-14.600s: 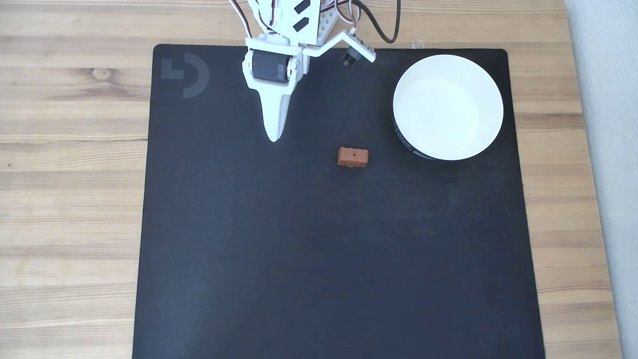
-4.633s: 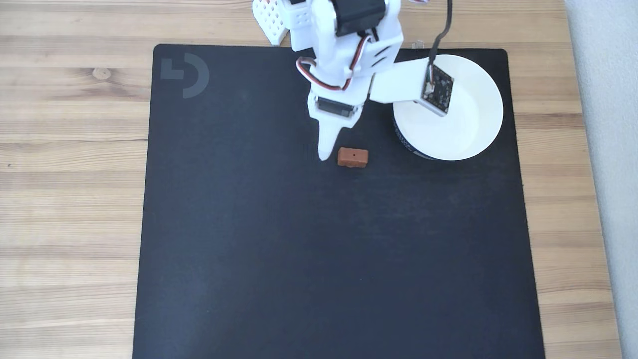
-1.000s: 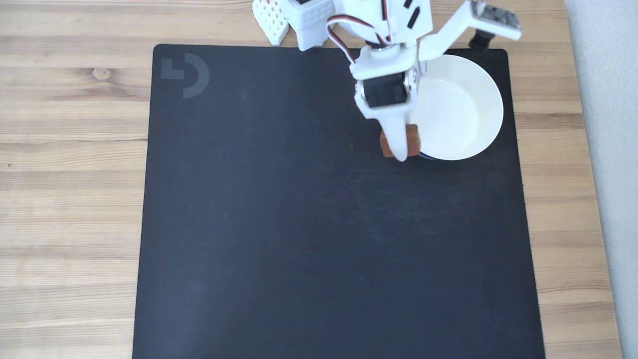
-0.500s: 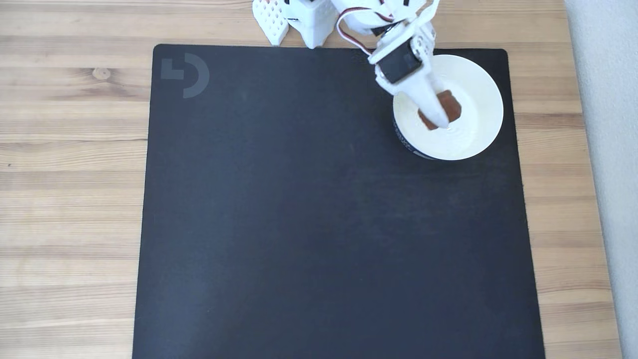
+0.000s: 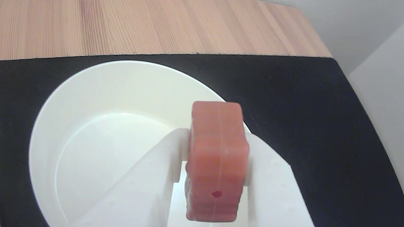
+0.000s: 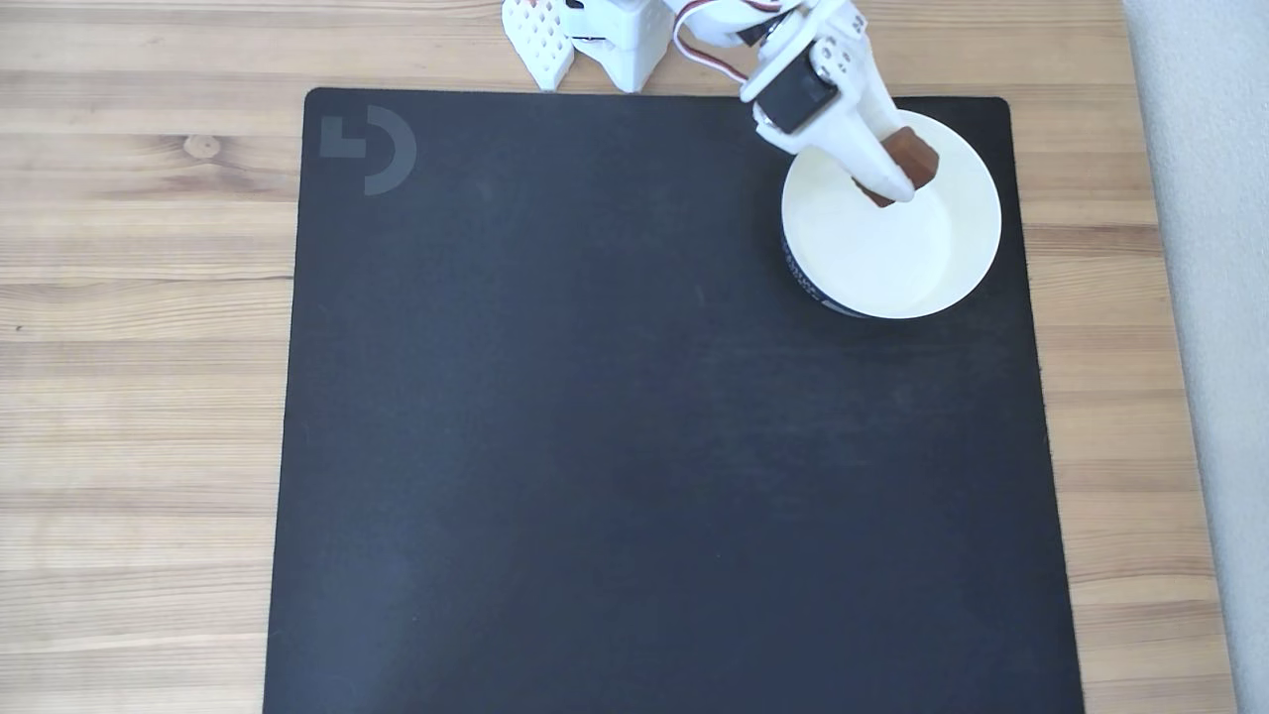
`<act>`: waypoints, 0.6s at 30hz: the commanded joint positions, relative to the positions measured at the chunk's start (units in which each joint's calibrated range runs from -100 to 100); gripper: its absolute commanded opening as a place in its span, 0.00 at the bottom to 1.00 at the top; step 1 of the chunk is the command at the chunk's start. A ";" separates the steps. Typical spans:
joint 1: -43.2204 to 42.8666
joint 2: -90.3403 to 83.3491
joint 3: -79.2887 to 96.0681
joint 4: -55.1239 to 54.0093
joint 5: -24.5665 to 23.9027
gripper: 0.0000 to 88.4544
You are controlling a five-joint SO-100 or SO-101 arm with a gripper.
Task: Pick up the toy and place it on the plate
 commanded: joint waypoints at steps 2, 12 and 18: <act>-0.66 -0.38 0.85 0.57 -0.29 0.29; -1.42 -1.22 0.85 1.51 -0.34 0.33; -0.24 -1.38 0.85 1.51 -0.34 0.15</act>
